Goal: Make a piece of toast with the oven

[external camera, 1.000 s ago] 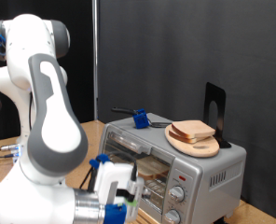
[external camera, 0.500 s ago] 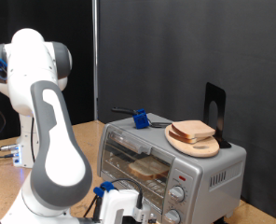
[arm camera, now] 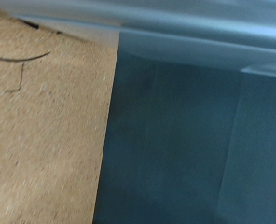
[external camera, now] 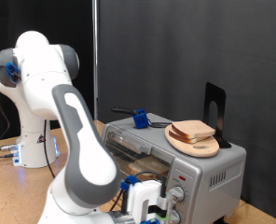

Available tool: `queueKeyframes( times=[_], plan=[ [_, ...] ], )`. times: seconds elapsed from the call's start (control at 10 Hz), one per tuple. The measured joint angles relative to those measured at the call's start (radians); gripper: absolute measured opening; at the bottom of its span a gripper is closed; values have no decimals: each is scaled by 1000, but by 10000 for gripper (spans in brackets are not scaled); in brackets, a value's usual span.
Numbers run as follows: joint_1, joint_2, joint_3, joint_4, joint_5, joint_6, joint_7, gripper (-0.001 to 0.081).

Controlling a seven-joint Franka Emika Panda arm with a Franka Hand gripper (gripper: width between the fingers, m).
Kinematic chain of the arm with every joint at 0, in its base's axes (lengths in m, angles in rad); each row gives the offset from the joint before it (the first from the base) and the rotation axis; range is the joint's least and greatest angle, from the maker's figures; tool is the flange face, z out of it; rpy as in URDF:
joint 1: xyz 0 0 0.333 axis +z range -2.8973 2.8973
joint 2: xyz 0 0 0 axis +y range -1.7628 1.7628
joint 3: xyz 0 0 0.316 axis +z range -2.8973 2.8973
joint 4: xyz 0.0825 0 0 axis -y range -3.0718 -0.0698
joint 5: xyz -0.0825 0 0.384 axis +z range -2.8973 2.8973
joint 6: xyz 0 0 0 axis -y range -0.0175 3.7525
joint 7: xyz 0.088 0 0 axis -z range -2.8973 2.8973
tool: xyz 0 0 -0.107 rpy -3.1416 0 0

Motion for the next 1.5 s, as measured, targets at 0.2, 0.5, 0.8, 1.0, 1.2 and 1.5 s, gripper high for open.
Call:
queueKeyframes(
  times=[0.2, 0.5, 0.8, 1.0, 1.2, 1.5],
  plan=[
    [6, -9, -3, -25, 1, 10, 2, 799],
    [11, -34, 2, -90, -2, 5, -14, 799],
    [12, -69, 3, -146, 3, 21, -25, 799],
    [12, -82, 3, -167, 10, 30, -35, 799],
    [12, -93, 4, -183, 20, 46, -52, 799],
    [12, -94, 5, -186, 29, 54, -67, 799]
  ],
)
